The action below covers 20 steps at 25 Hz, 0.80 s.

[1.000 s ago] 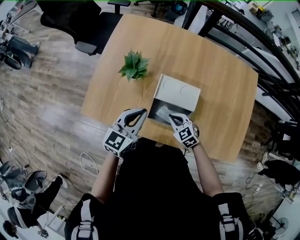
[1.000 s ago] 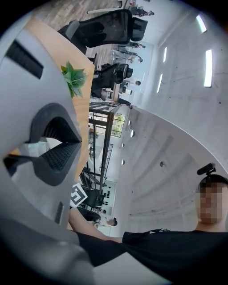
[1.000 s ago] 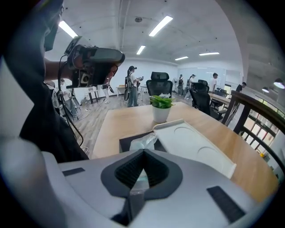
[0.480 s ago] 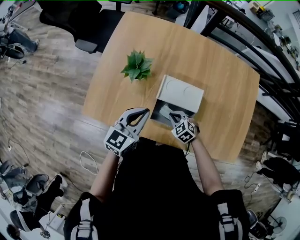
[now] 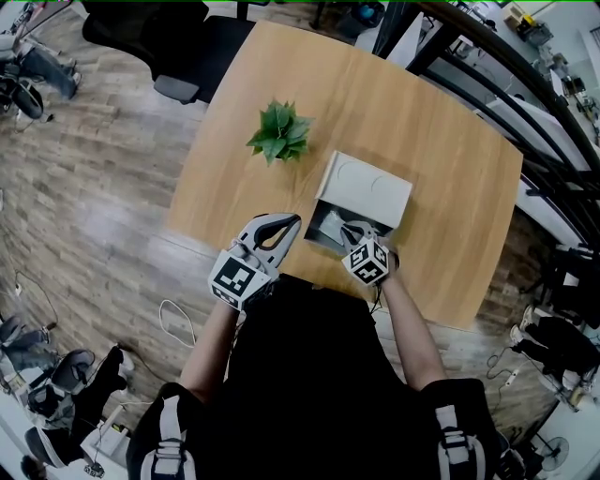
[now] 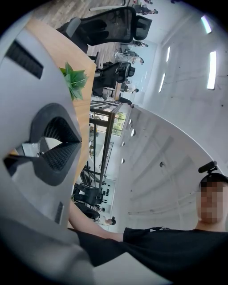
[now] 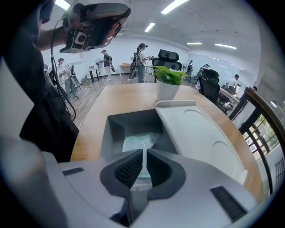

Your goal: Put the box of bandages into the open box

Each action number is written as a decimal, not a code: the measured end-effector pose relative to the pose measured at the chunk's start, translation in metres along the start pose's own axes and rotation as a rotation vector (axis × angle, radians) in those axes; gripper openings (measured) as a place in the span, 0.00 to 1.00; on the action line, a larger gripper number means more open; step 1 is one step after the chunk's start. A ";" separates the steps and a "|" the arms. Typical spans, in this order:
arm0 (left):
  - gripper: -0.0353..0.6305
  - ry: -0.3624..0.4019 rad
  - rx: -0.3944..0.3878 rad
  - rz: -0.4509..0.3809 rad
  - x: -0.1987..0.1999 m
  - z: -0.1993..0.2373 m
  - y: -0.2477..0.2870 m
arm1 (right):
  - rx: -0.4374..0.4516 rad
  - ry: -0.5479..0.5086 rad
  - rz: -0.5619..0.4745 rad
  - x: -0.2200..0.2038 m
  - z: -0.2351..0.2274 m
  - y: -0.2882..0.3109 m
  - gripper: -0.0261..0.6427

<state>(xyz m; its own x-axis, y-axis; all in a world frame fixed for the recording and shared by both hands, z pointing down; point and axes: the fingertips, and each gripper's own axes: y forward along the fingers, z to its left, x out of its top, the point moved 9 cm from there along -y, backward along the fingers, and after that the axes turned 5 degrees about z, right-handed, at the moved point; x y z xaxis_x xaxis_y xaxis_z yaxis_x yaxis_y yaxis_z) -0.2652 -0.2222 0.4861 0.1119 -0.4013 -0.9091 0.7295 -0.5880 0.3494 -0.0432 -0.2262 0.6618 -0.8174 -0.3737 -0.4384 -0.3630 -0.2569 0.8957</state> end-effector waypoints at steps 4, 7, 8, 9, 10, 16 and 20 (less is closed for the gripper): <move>0.09 0.006 -0.003 0.003 0.001 -0.001 0.000 | -0.001 -0.002 -0.009 0.000 -0.001 -0.001 0.08; 0.09 0.012 -0.006 0.005 0.002 -0.004 0.001 | -0.007 0.002 -0.021 0.000 -0.001 -0.003 0.08; 0.09 0.014 -0.007 0.006 0.002 -0.005 0.001 | -0.009 0.004 -0.025 -0.001 -0.001 -0.004 0.08; 0.09 0.015 -0.008 0.007 0.002 -0.006 0.001 | -0.010 0.007 -0.029 -0.001 -0.001 -0.005 0.09; 0.09 0.018 -0.010 0.008 0.002 -0.007 0.001 | -0.013 0.009 -0.033 -0.001 -0.001 -0.007 0.11; 0.09 0.026 -0.024 -0.002 0.005 -0.011 0.003 | -0.044 0.026 -0.047 -0.006 0.001 -0.017 0.19; 0.09 0.038 -0.037 0.004 0.004 -0.013 0.006 | -0.045 0.058 -0.063 -0.014 0.000 -0.022 0.19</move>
<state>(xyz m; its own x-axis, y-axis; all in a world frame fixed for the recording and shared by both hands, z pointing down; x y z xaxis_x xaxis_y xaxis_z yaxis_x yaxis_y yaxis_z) -0.2521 -0.2183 0.4814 0.1398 -0.3758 -0.9161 0.7531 -0.5603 0.3447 -0.0237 -0.2151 0.6481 -0.7655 -0.4065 -0.4987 -0.3916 -0.3206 0.8625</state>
